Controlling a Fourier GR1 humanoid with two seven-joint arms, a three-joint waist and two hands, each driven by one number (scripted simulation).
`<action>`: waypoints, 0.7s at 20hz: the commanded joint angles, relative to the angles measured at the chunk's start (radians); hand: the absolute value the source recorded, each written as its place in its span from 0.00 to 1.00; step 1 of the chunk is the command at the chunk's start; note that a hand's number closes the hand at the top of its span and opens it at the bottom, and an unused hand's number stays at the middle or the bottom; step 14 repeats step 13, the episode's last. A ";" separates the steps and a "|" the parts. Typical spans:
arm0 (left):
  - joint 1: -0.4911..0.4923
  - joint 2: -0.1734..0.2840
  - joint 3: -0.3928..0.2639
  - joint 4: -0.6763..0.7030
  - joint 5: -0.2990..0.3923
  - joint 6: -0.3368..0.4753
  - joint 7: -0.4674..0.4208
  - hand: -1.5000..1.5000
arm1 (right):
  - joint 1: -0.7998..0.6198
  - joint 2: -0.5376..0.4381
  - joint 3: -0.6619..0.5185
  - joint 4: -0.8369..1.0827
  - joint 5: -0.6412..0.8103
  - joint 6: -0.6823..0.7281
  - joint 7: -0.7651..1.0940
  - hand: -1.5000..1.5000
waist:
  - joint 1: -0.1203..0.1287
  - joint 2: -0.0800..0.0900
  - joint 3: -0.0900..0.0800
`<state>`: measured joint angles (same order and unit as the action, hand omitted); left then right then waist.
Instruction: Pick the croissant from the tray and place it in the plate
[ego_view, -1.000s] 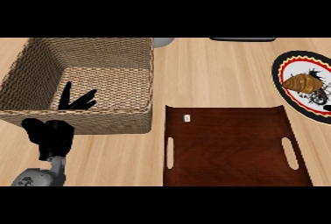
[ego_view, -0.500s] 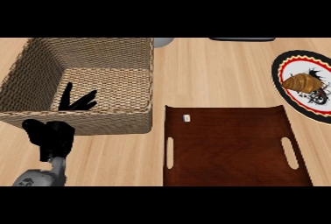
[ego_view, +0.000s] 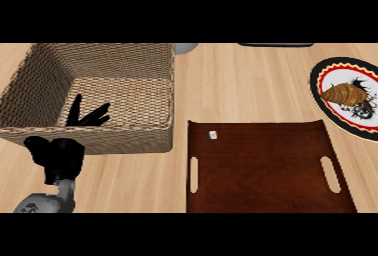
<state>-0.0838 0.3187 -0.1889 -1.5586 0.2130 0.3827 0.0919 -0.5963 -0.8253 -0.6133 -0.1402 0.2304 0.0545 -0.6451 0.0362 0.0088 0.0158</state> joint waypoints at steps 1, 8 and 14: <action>-0.020 0.021 -0.032 0.130 -0.008 -0.053 0.071 0.50 | 0.022 -0.009 -0.020 0.001 -0.018 0.000 -0.026 0.00 | -0.016 0.019 -0.008; 0.025 0.000 -0.066 0.105 -0.026 -0.035 0.055 0.50 | 0.072 -0.009 -0.041 0.016 -0.032 -0.065 -0.031 0.00 | -0.005 0.019 -0.006; 0.018 0.022 -0.060 0.099 -0.023 -0.046 0.068 0.50 | 0.080 -0.061 -0.031 0.014 -0.018 -0.054 -0.001 0.00 | -0.003 0.019 -0.006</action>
